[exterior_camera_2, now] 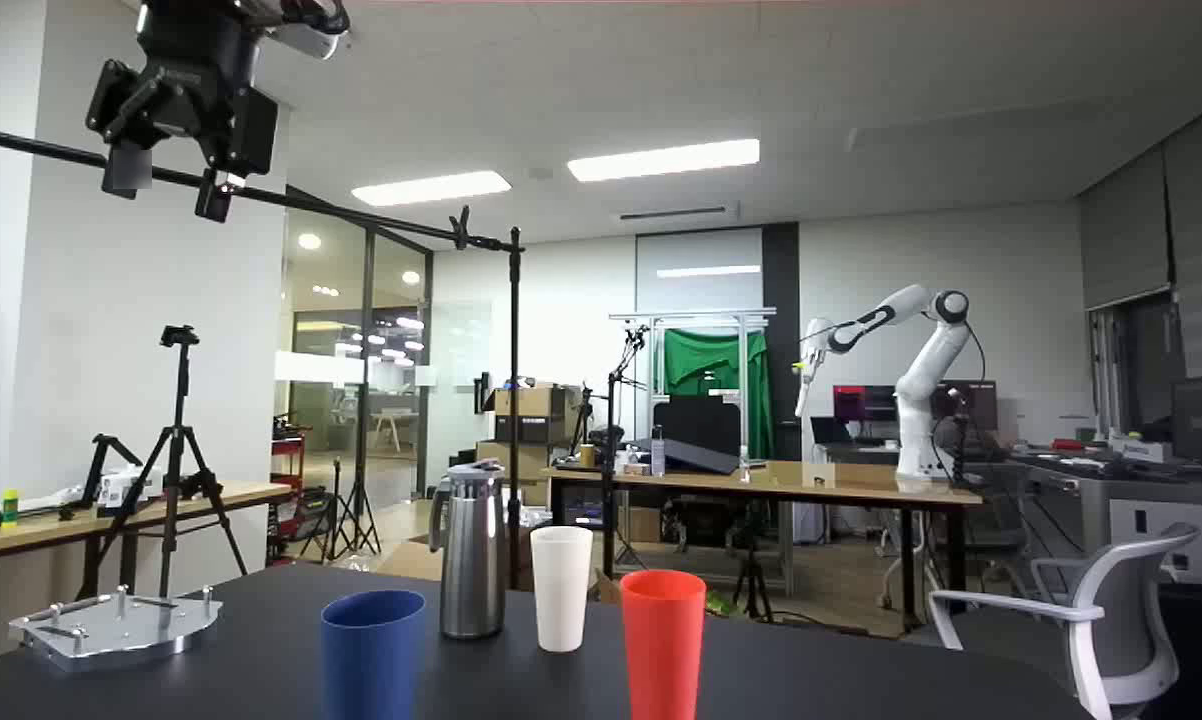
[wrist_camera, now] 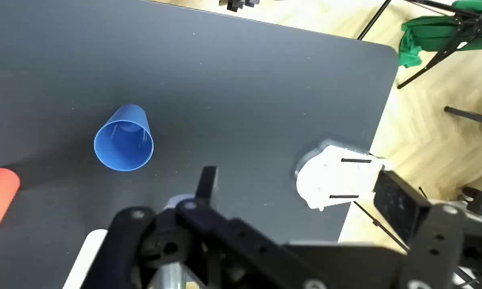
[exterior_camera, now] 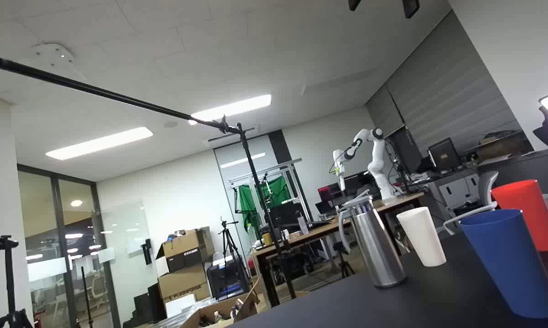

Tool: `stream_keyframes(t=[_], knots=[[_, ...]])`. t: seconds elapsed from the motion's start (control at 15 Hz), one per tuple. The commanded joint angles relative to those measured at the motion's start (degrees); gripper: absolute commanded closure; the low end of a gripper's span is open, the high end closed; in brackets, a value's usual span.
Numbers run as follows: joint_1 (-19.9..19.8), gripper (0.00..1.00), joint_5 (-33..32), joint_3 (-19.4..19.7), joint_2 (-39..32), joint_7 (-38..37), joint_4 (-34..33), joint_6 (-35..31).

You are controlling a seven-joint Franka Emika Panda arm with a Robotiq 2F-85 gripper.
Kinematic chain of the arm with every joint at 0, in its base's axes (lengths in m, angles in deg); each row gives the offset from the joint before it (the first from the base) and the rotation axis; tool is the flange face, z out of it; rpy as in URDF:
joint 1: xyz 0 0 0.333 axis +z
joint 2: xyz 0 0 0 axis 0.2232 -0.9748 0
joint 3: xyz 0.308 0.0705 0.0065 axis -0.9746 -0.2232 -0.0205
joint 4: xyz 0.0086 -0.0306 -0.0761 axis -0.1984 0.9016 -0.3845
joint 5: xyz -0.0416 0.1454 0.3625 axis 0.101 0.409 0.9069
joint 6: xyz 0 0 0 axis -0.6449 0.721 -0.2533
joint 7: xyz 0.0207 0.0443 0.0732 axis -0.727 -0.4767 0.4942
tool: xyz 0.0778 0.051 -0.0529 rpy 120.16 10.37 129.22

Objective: Put the blue cup inside the pink cup, put the white cup inside the blue cup

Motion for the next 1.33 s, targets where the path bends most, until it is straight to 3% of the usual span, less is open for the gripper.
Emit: stream_keyframes(t=[0.0,0.93,1.27], knots=[[-1.08,0.0,0.51,-0.73,-0.06,0.52,-0.21,0.22],[-1.07,0.0,0.51,-0.73,0.04,0.54,-0.22,0.12],[-5.26,0.0,-8.89,-2.2,-2.73,1.77,1.48,-6.33]])
